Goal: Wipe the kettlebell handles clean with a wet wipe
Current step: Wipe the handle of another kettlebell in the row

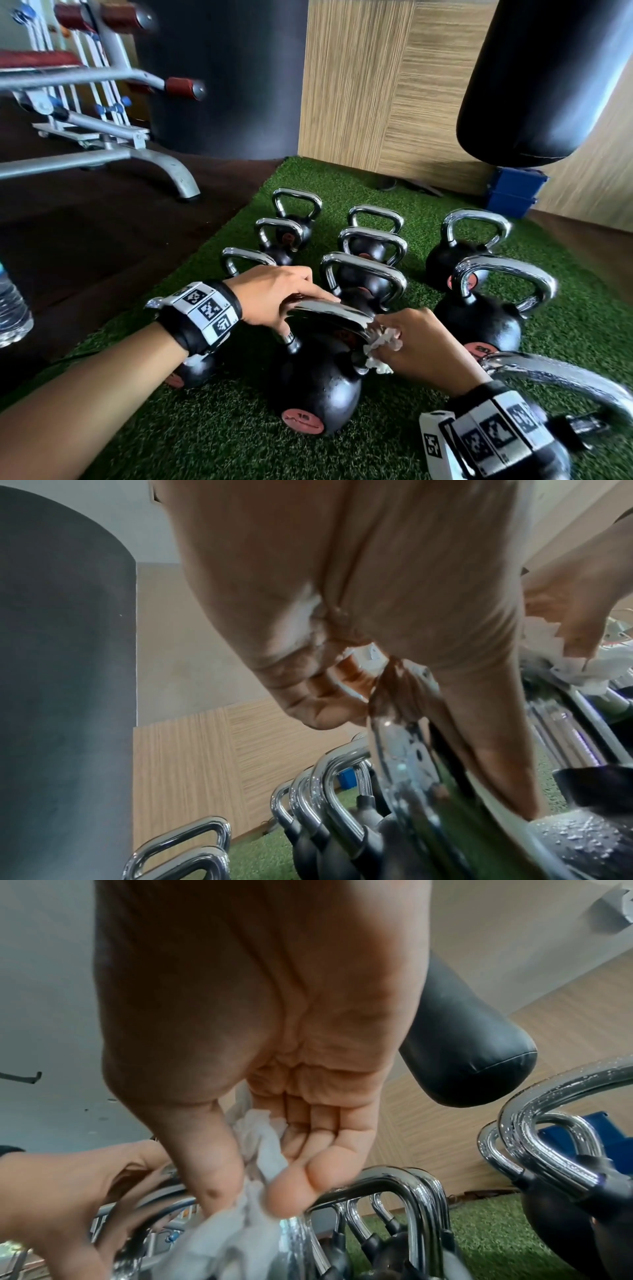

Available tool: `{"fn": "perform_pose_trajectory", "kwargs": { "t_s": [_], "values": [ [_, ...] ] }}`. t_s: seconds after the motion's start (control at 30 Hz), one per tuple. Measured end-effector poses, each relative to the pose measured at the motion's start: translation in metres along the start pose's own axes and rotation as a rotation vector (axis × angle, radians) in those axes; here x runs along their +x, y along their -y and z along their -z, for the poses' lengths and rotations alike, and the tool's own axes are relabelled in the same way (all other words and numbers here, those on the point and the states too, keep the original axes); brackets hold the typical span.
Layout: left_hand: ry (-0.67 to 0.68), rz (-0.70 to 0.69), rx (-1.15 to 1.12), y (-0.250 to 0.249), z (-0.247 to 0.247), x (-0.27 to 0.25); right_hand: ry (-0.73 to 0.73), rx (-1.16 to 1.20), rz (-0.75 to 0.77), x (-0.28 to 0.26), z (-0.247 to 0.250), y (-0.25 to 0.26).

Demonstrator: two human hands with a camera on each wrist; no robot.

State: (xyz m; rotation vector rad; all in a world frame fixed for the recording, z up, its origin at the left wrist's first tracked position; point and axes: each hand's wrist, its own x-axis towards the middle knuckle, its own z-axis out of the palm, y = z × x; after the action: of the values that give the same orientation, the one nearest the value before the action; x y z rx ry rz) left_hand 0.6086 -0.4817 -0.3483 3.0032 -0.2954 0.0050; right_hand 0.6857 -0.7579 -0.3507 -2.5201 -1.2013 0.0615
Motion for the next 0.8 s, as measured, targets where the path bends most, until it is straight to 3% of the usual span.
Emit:
{"fn": "perform_pose_trajectory", "kwargs": {
  "t_s": [0.17,0.33,0.43,0.53,0.63,0.8],
  "values": [
    [-0.011,0.000,0.008,-0.001,-0.002,0.002,-0.007,0.011,0.011,-0.004,0.000,0.000],
    [0.122,0.051,0.047,-0.014,0.016,0.010,-0.024,0.158,-0.003,-0.013,-0.006,-0.014],
    [0.149,-0.024,-0.074,-0.044,0.029,0.033,-0.056,0.228,-0.077,-0.028,-0.002,-0.028],
    [0.098,-0.105,-0.220,-0.096,0.026,0.067,-0.209,0.302,-0.185,-0.053,0.019,-0.048],
    [0.059,-0.081,-0.317,-0.146,0.003,0.099,-0.429,0.302,-0.297,-0.087,0.047,-0.076],
    [0.203,0.073,-0.483,-0.178,-0.065,0.133,-0.758,0.284,-0.459,-0.132,0.079,-0.114]
  ]
}}
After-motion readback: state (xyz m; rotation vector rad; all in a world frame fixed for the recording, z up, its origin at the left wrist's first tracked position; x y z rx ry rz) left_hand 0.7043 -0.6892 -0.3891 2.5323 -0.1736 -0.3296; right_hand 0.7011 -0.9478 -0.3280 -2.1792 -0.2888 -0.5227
